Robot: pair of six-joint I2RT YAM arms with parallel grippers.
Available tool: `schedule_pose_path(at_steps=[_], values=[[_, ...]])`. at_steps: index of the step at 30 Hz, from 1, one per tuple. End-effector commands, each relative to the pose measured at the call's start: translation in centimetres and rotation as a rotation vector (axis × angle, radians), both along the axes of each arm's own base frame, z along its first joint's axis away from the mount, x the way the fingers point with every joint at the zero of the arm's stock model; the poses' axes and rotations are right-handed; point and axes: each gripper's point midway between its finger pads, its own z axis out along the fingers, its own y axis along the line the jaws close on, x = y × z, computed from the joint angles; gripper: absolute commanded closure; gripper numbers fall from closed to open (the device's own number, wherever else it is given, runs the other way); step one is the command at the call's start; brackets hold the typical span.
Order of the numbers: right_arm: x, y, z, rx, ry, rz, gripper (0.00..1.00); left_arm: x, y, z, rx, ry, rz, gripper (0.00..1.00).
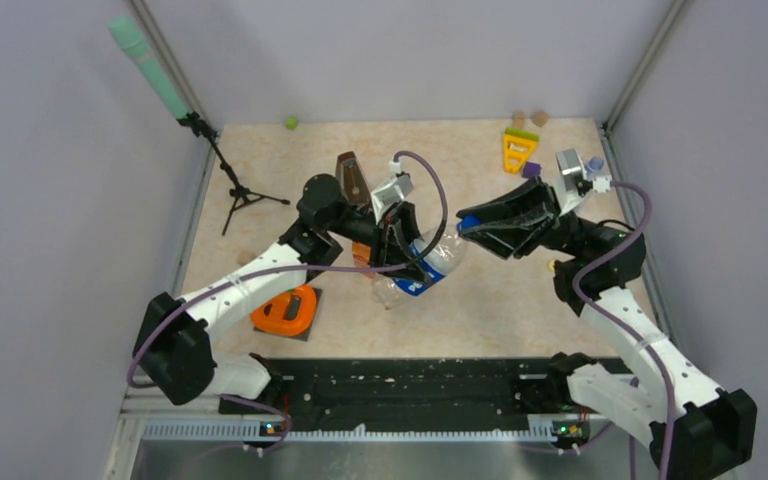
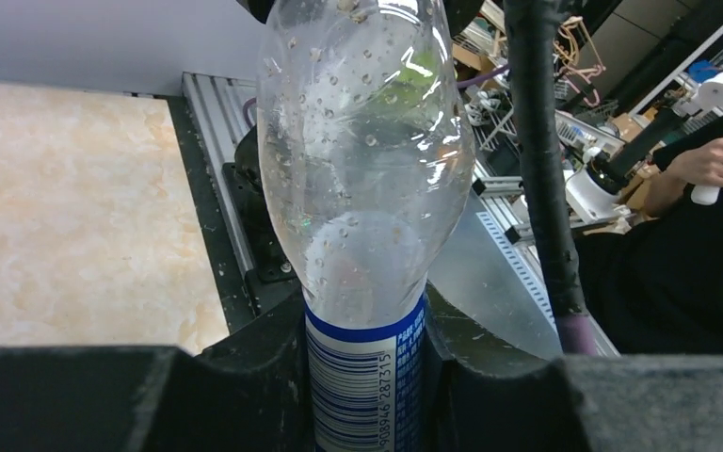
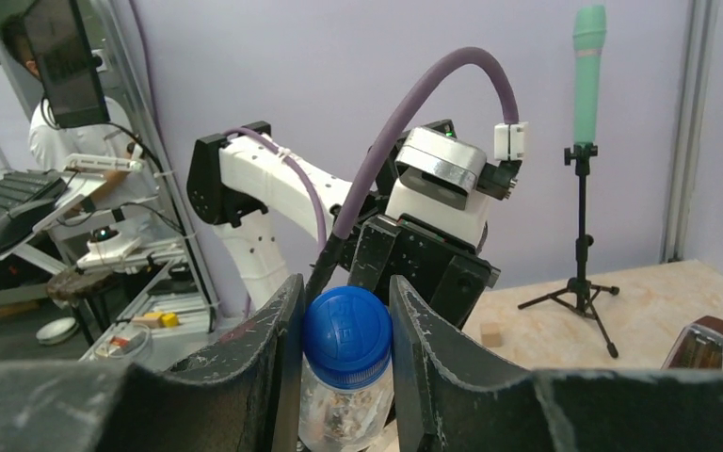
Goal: Unscrew the bottle caps
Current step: Unscrew the bottle cap from the plastic bottle.
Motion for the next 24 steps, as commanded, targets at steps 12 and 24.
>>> schedule_pose_path(at_steps=[12,24], values=[[4.5,-1.9,0.3,0.092,0.193,-0.285,0.24,7.3,-0.8,-0.8,0.078,-0.391,0.737,1.00],[6.9,-2.5,-0.7,0.116,0.295,-0.374,0.28,9.4,-1.6,-2.1,0.227,-0.494,1.027,1.00]])
